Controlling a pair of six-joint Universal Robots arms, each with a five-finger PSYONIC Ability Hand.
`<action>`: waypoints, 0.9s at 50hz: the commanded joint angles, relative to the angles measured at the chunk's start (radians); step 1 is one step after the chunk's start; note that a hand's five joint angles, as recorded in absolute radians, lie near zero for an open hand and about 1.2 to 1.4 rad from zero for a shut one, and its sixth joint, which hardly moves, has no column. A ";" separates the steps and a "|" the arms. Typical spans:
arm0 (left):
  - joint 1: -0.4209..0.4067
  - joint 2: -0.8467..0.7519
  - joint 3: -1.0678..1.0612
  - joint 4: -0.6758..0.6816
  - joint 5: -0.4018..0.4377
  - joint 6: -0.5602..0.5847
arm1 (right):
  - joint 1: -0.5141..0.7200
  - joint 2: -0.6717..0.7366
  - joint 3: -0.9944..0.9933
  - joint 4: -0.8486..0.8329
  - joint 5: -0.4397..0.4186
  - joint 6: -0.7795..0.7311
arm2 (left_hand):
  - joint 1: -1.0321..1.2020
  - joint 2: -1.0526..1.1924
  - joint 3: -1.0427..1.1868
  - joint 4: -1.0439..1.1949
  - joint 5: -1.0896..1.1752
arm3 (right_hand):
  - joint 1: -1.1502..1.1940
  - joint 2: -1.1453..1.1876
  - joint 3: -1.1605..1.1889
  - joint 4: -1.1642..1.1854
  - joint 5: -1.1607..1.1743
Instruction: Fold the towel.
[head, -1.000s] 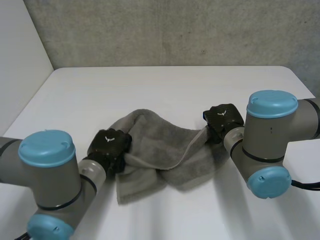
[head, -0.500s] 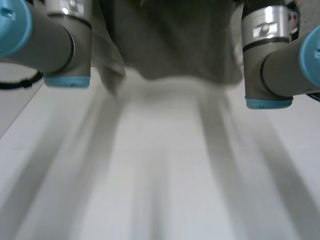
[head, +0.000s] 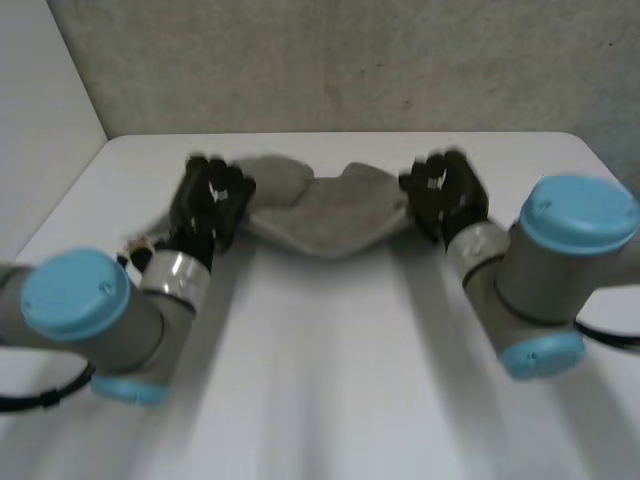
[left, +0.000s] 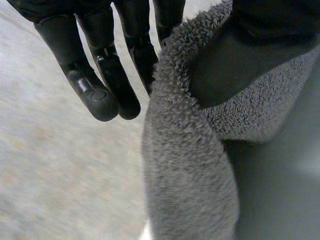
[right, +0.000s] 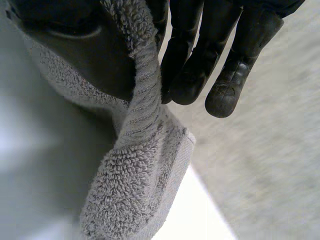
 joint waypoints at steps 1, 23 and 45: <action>0.001 -0.078 -0.099 0.071 0.003 0.003 | 0.011 0.070 0.098 0.012 0.013 -0.032 | -0.037 -0.091 -0.149 -0.114 -0.259 | 0.058 0.077 0.055 0.056 0.057; 0.016 -0.043 -0.161 0.054 -0.004 0.184 | -0.086 -0.020 0.140 0.073 0.008 0.054 | -0.812 -0.865 -0.924 -0.889 -1.033 | -0.830 -0.812 -0.834 -0.832 -0.832; 0.108 -0.002 -0.148 -0.047 0.003 0.181 | -0.196 -0.016 -0.030 0.409 -0.185 0.084 | -1.044 -1.097 -1.155 -1.120 -1.265 | -0.892 -0.873 -0.896 -0.894 -0.893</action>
